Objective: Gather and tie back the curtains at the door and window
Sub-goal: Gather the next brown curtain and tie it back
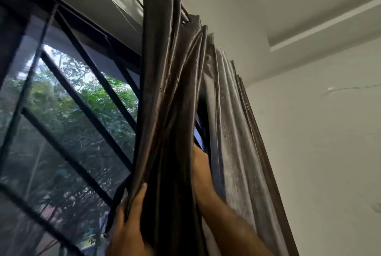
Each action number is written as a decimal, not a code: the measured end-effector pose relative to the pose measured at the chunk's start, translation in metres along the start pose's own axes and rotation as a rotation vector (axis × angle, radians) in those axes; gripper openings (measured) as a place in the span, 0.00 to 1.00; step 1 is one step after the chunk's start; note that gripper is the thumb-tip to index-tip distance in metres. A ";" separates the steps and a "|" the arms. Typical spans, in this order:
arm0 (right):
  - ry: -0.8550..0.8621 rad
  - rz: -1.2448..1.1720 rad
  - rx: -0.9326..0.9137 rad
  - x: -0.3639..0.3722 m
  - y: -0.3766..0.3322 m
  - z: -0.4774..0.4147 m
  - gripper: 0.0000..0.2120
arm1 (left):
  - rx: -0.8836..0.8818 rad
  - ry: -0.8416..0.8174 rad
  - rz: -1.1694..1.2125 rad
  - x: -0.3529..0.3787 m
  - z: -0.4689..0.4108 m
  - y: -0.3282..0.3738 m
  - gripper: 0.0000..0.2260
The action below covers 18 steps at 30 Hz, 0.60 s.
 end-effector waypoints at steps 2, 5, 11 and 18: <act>-0.078 -0.002 -0.048 0.020 -0.033 0.014 0.14 | -0.019 0.050 -0.085 -0.001 0.025 0.002 0.23; -0.200 -0.052 -0.072 0.038 -0.055 0.042 0.09 | -0.096 0.008 0.008 -0.016 0.028 0.014 0.21; -0.166 -0.426 0.138 -0.024 -0.046 0.069 0.28 | 0.077 0.124 -0.193 -0.018 0.064 0.046 0.29; -0.094 -0.022 0.126 -0.044 -0.031 0.063 0.09 | 0.038 0.050 -0.252 0.020 0.054 0.055 0.29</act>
Point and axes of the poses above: each hand's wrist, its own z-axis away from the middle knuckle, its own x-axis out of the palm, y = z × x, the point moved 6 cm from there along -z, towards the middle knuckle, and after that the axes turned 6 degrees about -y, right-handed, at the moved point
